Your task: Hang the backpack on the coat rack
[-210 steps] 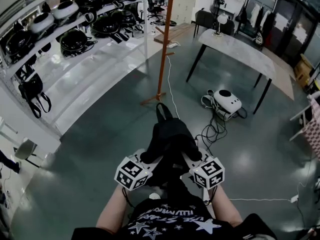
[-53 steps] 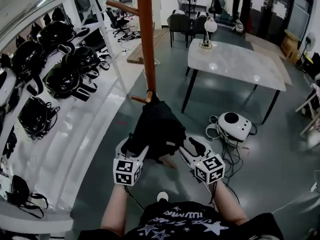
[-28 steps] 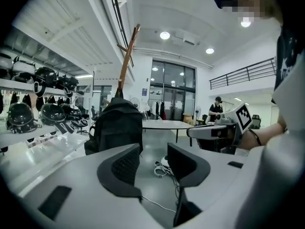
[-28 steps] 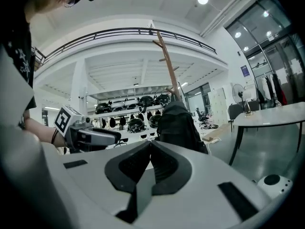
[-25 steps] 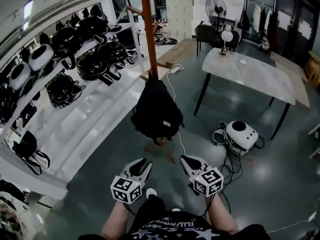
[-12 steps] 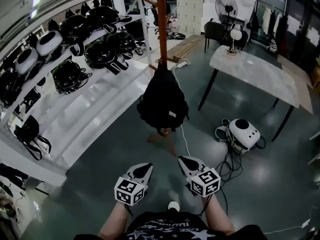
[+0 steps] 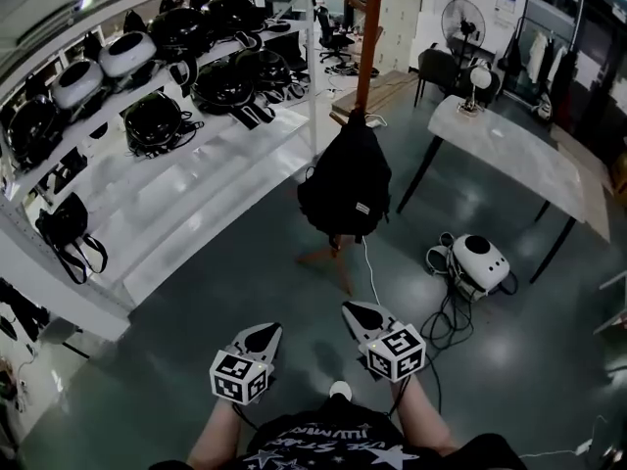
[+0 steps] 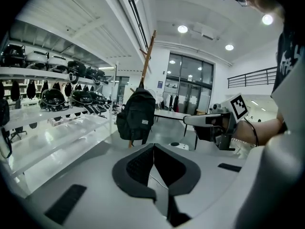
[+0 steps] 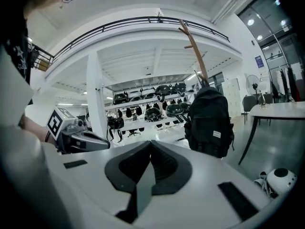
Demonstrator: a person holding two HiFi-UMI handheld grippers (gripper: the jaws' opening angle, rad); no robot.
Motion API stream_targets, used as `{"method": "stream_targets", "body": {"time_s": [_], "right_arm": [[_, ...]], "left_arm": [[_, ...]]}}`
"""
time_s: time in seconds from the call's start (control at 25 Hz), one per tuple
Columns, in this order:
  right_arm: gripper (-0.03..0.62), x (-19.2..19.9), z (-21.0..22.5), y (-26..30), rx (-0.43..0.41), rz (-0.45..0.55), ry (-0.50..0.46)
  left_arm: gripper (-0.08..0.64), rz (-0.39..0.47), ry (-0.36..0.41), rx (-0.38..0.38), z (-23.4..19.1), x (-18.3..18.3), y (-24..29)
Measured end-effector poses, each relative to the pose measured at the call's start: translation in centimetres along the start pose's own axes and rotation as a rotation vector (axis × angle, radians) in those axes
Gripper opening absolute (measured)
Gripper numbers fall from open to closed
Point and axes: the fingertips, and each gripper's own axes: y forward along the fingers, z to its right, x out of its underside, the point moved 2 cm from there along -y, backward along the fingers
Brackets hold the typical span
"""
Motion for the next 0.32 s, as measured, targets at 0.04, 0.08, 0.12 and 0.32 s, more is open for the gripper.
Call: {"method": "stream_targets", "body": {"time_s": [0.04, 0.08, 0.12, 0.32], "right_arm": [[0.012, 0.0, -0.7, -0.1, 0.003, -0.001, -0.003], [0.012, 0.1, -1.5, -0.2, 0.005, -0.004, -0.007], [0.012, 0.2, -2.2, -0.3, 0.008, -0.006, -0.01], [0.012, 0.1, -6.1, -2.0, 0.027, -0.005, -0.013]], "left_arm": [[0.02, 0.004, 0.003, -0.001, -0.3, 0.2, -0.8], [0.02, 0.007, 0.008, -0.001, -0.5, 0.4, -1.5], [0.02, 0.009, 0.015, 0.0, -0.5, 0.5, -2.2], [0.02, 0.016, 0.025, 0.017, 0.1, 0.8, -5.9]]}}
